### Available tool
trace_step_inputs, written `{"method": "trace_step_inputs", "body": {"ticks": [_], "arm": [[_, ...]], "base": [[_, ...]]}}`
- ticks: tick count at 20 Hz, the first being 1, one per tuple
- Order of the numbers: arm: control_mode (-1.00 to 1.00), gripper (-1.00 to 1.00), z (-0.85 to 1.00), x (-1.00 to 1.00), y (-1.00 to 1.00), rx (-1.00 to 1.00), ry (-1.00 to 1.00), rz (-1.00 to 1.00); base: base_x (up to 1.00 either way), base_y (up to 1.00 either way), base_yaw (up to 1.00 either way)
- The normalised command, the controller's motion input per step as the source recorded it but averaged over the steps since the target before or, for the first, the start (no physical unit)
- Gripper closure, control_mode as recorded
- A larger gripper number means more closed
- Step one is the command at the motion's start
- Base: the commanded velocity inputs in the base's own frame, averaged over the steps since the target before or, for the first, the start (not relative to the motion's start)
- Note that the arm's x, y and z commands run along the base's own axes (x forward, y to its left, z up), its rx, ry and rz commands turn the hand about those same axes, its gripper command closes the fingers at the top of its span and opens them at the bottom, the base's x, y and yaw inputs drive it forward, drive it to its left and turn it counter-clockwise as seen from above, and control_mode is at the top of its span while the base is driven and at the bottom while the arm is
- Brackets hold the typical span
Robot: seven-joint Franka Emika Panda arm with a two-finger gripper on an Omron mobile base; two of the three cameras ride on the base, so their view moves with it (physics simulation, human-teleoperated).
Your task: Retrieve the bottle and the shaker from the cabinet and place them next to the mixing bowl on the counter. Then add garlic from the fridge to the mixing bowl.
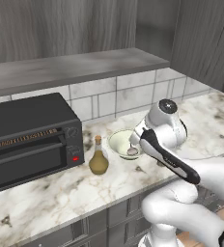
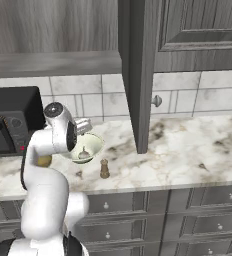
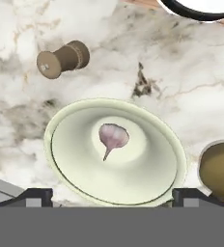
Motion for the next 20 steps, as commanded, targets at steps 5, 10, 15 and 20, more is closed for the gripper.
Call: {"method": "trace_step_inputs", "body": {"ticks": [5,10,15,20], "arm": [[-1.00,-1.00,0.79,-1.00,-0.35,0.00,0.16,-0.37],[-1.00,-1.00,0.83,-1.00,-0.54,0.16,0.09,-0.19],[-1.00,-1.00,0.33,-1.00,-0.46,0.29,-0.15,-0.03],[-1.00,-1.00,-0.02,-1.00,-0.02,0.10,-0.29,0.00]], "base": [[0.00,0.00,0.00],[0.00,0.00,0.00],[0.00,0.00,0.00],[0.00,0.00,0.00]]}}
